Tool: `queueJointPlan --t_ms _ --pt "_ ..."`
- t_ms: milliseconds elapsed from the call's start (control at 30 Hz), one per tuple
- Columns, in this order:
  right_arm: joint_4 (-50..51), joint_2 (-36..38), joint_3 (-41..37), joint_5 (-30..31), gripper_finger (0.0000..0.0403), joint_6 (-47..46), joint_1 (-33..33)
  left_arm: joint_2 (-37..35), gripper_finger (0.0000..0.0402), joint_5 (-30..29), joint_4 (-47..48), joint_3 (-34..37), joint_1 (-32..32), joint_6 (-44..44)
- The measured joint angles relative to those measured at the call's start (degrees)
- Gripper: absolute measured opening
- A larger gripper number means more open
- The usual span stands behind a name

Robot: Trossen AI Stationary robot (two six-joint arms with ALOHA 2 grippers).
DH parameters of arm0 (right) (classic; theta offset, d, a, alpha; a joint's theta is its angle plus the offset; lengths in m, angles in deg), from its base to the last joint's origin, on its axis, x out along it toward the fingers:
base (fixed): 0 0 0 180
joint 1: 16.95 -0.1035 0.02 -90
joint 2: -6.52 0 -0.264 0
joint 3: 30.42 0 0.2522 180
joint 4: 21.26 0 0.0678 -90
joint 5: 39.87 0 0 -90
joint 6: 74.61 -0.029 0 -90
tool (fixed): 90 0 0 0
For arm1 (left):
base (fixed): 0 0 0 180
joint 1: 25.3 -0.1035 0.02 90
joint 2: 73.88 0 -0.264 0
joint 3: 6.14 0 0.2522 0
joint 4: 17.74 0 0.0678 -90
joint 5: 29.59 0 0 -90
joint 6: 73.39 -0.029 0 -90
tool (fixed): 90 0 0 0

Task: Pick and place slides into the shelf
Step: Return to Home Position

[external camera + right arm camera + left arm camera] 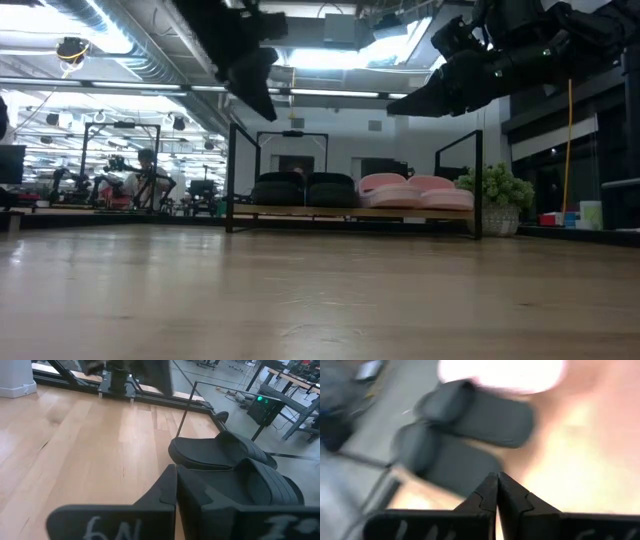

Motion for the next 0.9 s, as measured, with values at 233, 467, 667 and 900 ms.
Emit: queueJointPlan --t_ms 233,467,667,900 --pt "-0.41 0.02 0.0 -0.9 0.0021 -0.2 0.0 -11.76 0.0001 16.33 -28.76 19.94 -1.9 -9.99" --pt "-0.75 0.02 0.0 -1.15 0.0004 -1.51 0.0 -25.56 0.0001 25.19 -38.58 32.94 -6.56 -11.35" --pt "-2.48 0.02 0.0 -2.54 0.0009 -3.15 0.0 -38.37 0.0001 32.57 -38.67 37.64 -10.38 -14.27" --pt "-4.95 0.02 0.94 -2.57 0.0005 -4.11 0.0 -53.6 0.0001 32.71 -35.94 42.26 -11.25 -14.51"
